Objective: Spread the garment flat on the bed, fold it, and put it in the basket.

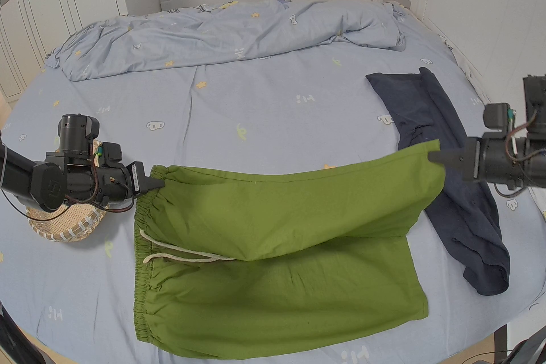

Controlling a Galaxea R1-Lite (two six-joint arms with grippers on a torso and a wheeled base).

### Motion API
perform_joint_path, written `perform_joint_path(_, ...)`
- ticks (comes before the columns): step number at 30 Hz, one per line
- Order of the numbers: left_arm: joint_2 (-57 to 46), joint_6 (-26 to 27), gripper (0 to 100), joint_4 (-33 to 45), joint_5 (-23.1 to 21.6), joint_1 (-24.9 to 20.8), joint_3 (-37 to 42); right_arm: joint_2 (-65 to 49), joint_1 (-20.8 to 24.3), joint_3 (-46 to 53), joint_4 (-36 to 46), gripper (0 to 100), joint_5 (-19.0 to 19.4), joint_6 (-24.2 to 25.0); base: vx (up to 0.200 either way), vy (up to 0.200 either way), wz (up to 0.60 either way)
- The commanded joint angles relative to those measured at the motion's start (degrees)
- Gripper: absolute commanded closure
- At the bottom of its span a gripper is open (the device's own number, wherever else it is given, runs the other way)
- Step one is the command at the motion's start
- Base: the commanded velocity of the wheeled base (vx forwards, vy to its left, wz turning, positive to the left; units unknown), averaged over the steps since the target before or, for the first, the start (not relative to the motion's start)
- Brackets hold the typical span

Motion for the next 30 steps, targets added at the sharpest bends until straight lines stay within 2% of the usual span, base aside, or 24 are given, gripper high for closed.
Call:
perform_joint_path(1, 0.5, 0.0, 100, -7.1, 0.0, 2.4, 2.0, 18.7, -4.0, -12.7, -3.1, 100, -0.7, -3.3, 0.000, 0.000, 0.00)
perform_joint_path(8, 3.4, 0.0, 100, -12.2, 0.1, 3.0, 1.6, 29.2, -4.7, -21.7, -5.2, 100, -6.0, -5.8, 0.000, 0.000, 0.00)
perform_joint_path(14, 6.5, 0.2, 100, -16.5, 0.3, 3.3, 1.0, 36.9, -4.8, -27.6, -12.8, 100, -8.0, -7.0, 0.000, 0.000, 0.00)
perform_joint_path(20, 8.2, 0.3, 100, -19.6, 0.4, 3.8, 0.1, 42.2, -4.5, -33.5, -14.6, 100, -11.4, -8.0, 0.000, 0.000, 0.00)
perform_joint_path(30, 9.4, 0.3, 100, -19.7, 0.6, 4.4, -2.0, 45.7, -4.1, -38.4, -17.5, 100, -11.5, -9.9, 0.000, 0.000, 0.00)
